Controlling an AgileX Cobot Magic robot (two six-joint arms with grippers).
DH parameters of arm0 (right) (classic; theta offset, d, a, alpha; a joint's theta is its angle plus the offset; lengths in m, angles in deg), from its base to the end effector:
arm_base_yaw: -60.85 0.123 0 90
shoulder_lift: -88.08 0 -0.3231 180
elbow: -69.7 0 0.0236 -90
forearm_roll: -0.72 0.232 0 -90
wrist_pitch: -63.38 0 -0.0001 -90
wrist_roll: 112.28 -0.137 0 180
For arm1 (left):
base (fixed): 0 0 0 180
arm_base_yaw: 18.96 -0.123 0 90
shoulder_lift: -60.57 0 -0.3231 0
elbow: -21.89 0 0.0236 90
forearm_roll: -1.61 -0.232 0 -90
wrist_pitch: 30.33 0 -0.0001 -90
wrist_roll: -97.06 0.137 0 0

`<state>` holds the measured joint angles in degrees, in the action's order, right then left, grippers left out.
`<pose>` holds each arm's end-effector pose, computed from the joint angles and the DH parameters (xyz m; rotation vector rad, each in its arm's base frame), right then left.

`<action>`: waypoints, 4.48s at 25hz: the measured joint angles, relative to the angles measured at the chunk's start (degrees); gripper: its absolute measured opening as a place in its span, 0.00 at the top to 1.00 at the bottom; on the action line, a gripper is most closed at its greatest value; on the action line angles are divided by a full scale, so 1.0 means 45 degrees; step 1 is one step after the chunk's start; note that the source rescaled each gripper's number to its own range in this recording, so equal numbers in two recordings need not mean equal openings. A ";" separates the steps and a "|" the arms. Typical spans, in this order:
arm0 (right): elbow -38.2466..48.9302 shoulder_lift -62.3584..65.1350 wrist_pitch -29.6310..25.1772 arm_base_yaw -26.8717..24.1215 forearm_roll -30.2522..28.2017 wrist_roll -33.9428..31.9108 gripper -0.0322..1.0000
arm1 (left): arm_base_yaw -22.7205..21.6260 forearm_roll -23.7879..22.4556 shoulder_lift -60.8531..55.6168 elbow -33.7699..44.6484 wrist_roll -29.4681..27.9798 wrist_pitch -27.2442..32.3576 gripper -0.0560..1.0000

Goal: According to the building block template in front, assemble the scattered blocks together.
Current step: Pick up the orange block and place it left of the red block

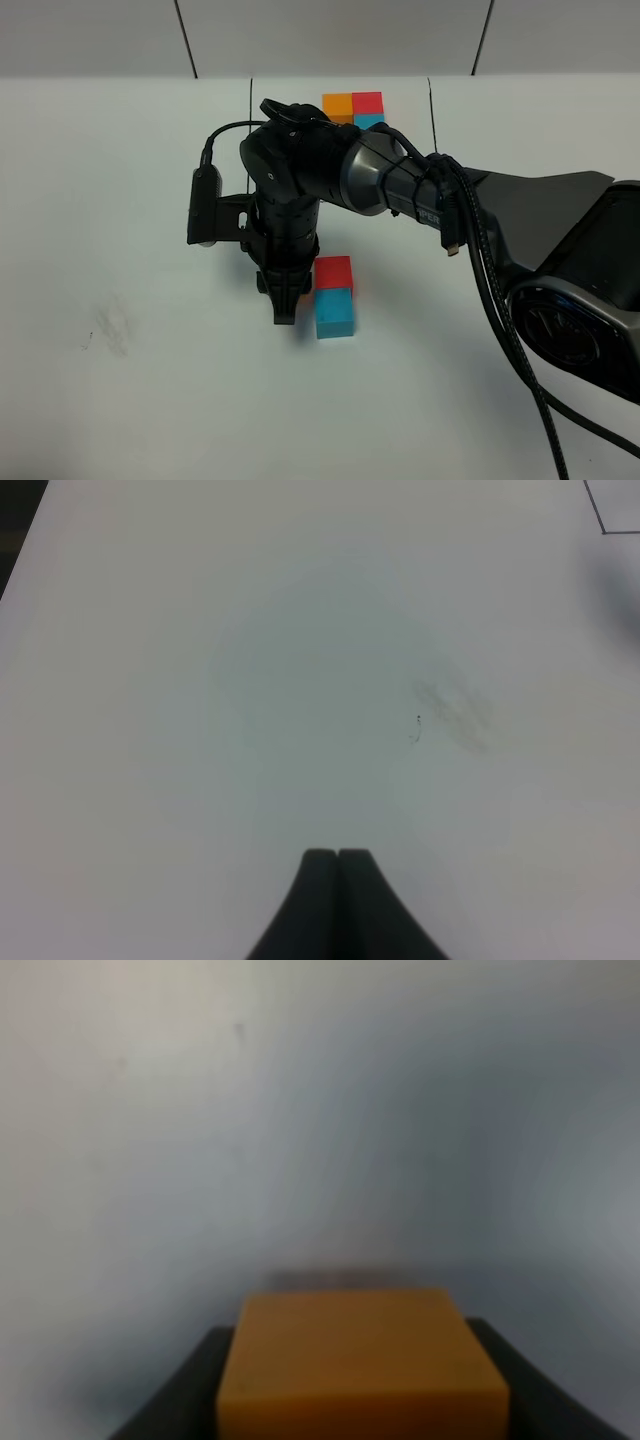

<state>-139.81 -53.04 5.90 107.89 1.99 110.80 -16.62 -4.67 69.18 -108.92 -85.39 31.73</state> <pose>0.3401 0.3689 0.1278 -2.0788 2.0956 0.0390 -0.0168 0.0139 0.2473 -0.0069 2.0878 0.0816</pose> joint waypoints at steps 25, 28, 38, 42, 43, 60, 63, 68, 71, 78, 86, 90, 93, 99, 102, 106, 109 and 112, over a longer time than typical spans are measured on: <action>0.0000 0.0000 -0.0705 -0.0113 0.0459 0.0629 0.55 | 0.0000 0.0000 0.0000 0.0000 0.0024 0.0000 0.95; 0.0000 0.0000 -0.0670 -0.0113 0.0459 0.0744 0.55 | 0.0000 0.0000 0.0000 0.0000 0.0024 0.0000 0.95; 0.0000 -0.0010 -0.0647 -0.0113 0.0345 0.1074 0.55 | 0.0000 0.0000 0.0000 0.0000 0.0024 0.0000 0.95; 0.0000 -0.0010 -0.0647 -0.0113 0.0380 0.1074 0.55 | 0.0000 0.0000 0.0000 0.0000 0.0024 0.0000 0.95; 0.0000 -0.0010 -0.0647 -0.0113 0.0412 0.1074 0.55 | 0.0000 0.0000 0.0000 0.0000 0.0024 0.0000 0.95; 0.0000 -0.0010 -0.0319 -0.0113 0.0725 0.1119 0.55 | 0.0000 0.0000 0.0000 0.0000 0.0034 0.0000 0.95; 0.0000 -0.0010 -0.0319 -0.0113 0.0871 0.1129 0.55 | 0.0000 0.0000 0.0000 0.0000 0.0034 0.0000 0.95; 0.0000 -0.0065 -0.0319 -0.0113 0.0890 0.1171 0.55 | 0.0000 0.0000 0.0000 0.0000 0.0034 0.0000 0.95; 0.0000 -0.0253 -0.0330 -0.0113 0.0901 0.1252 0.55 | 0.0000 0.0000 0.0000 0.0000 0.0034 0.0000 0.95; 0.0000 -0.0446 -0.0248 -0.0123 0.0889 0.1395 0.55 | 0.0000 0.0000 0.0000 0.0000 0.0034 0.0000 0.95; 0.0000 -0.0457 -0.0249 -0.0349 0.0850 0.1550 0.55 | 0.0000 0.0000 0.0000 0.0000 0.0034 0.0000 0.95; 0.0000 -0.0457 -0.0276 -0.0349 0.0698 0.1593 0.55 | 0.0000 0.0000 0.0000 0.0000 0.0034 0.0000 0.95; 0.0000 -0.0457 -0.0276 -0.0349 0.0698 0.1606 0.55 | 0.0000 0.0000 0.0000 0.0000 0.0034 0.0000 0.95; 0.0000 -0.0457 -0.0336 -0.0412 0.0698 0.1594 0.55 | 0.0000 0.0000 0.0000 0.0000 0.0034 0.0000 0.95; 0.0000 -0.0457 -0.0376 -0.0509 0.0721 0.1594 0.55 | 0.0000 0.0000 0.0000 0.0000 0.0034 0.0000 0.95; 0.0000 -0.0457 -0.0415 -0.0609 0.0691 0.1594 0.55 | 0.0000 0.0000 0.0000 0.0000 0.0034 0.0000 0.95; 0.0000 -0.0457 -0.0415 -0.0666 0.0691 0.1541 0.55 | 0.0000 0.0000 0.0000 0.0000 0.0034 0.0000 0.95; 0.0000 -0.0457 -0.0415 -0.0712 0.0691 0.1573 0.55 | 0.0000 0.0000 0.0000 0.0000 0.0034 0.0000 0.95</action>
<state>-139.81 -55.10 4.03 104.69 5.10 117.88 -16.62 -4.67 69.18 -108.92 -85.23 31.73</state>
